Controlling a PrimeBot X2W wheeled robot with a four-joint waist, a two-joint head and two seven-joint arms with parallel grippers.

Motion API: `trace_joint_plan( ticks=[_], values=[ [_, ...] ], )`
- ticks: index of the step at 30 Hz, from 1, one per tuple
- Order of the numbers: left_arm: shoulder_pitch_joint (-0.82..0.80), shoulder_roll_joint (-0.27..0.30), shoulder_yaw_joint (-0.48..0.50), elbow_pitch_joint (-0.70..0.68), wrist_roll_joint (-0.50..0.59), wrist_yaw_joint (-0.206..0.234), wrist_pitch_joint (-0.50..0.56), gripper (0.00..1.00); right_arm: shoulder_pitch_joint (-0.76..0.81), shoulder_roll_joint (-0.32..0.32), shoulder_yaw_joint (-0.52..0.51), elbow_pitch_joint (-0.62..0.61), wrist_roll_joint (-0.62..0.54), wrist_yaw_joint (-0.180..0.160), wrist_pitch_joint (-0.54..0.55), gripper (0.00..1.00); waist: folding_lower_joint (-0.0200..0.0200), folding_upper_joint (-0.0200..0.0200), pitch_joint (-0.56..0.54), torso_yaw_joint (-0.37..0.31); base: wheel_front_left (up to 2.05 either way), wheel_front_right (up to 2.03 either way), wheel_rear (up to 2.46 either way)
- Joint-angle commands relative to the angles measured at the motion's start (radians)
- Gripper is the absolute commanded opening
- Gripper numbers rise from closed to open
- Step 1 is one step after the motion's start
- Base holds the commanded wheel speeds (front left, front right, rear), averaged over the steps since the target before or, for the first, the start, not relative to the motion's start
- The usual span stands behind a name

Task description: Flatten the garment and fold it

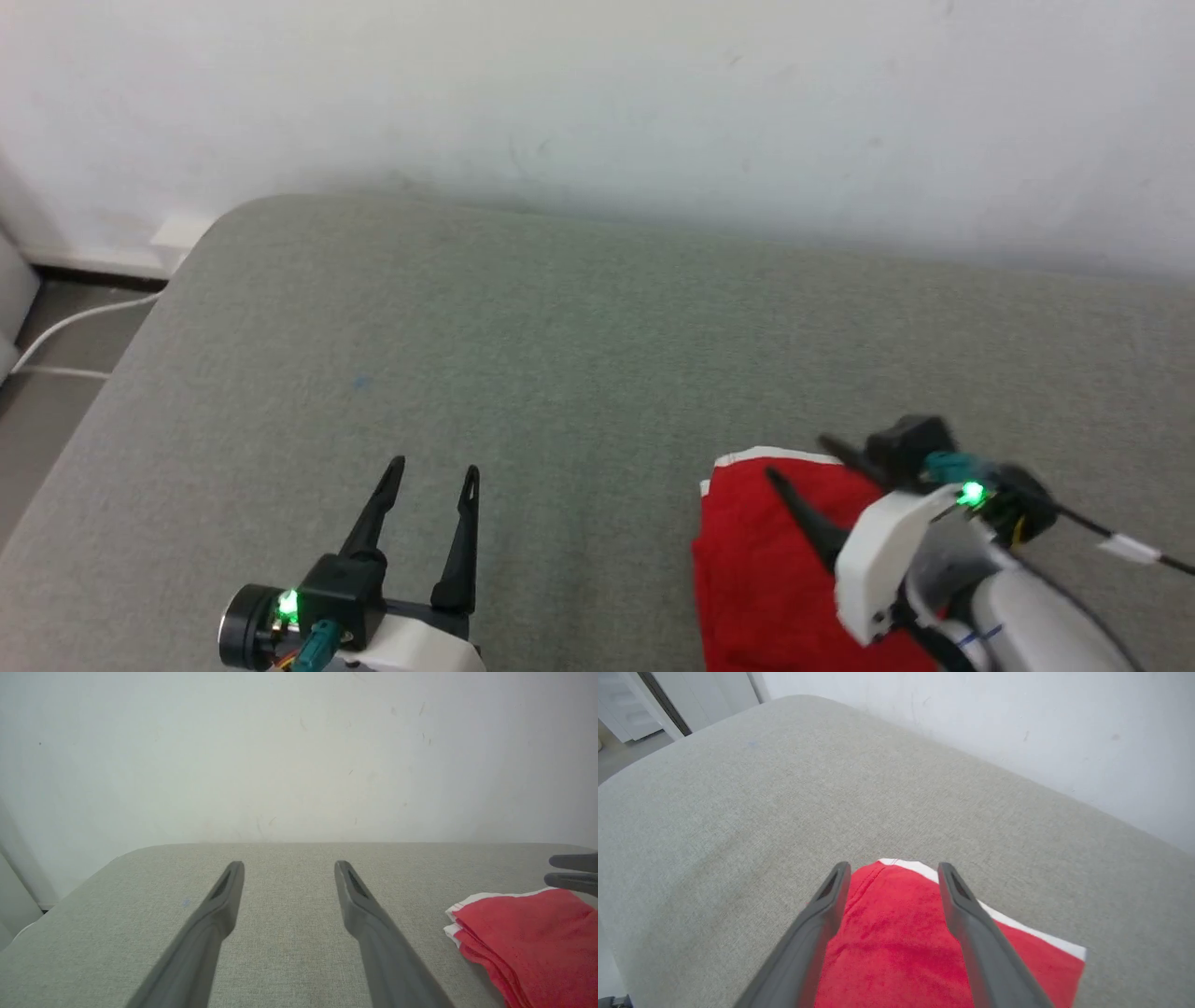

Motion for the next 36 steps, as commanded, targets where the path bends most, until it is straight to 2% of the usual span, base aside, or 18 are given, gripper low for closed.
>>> trace_joint_plan(
  ticks=[1,6,11,17,21,24,29,36],
  values=[
    [0.004,-0.002,0.006,-0.005,0.005,-0.006,-0.005,1.0,-0.023,-0.03,-0.014,-0.038,-0.004,-0.001,-0.019,1.0,0.0,-0.0001,-0.029,-0.051,0.0,0.0,0.0],
    [0.01,-0.005,0.028,-0.03,-0.017,-0.002,-0.005,1.0,-0.042,-0.116,-0.104,-0.148,-0.101,-0.001,-0.115,1.0,0.0,-0.0001,-0.038,-0.109,0.0,0.0,0.0],
    [0.014,-0.008,0.039,-0.047,-0.023,-0.002,-0.005,1.0,-0.009,-0.138,-0.261,-0.199,-0.213,-0.001,-0.243,1.0,0.0,-0.0001,-0.034,-0.155,0.0,0.0,0.0],
    [0.019,-0.012,0.044,-0.056,-0.025,0.0,-0.005,1.0,0.111,-0.069,-0.429,-0.248,-0.263,-0.001,-0.358,1.0,0.0,-0.0001,-0.026,-0.182,0.0,0.0,0.0],
    [0.025,-0.013,0.047,-0.059,-0.027,-0.002,-0.005,1.0,0.196,0.009,-0.503,-0.29,-0.277,-0.001,-0.413,1.0,0.0,-0.0001,-0.025,-0.187,0.0,0.0,0.0],
    [0.032,-0.014,0.051,-0.062,-0.028,-0.003,-0.005,1.0,0.254,0.06,-0.504,-0.319,-0.271,-0.001,-0.434,1.0,0.0,-0.0001,-0.023,-0.19,0.0,0.0,0.0],
    [0.049,-0.015,0.051,-0.06,-0.026,-0.001,-0.005,1.0,0.301,0.098,-0.49,-0.318,-0.251,-0.001,-0.458,1.0,0.0,-0.0001,-0.022,-0.19,0.0,0.0,0.0],
    [0.05,-0.016,0.047,-0.055,-0.024,-0.001,-0.005,1.0,0.319,0.101,-0.474,-0.316,-0.244,-0.001,-0.467,1.0,0.0,-0.0001,-0.022,-0.177,0.0,0.0,0.0]
  ],
)
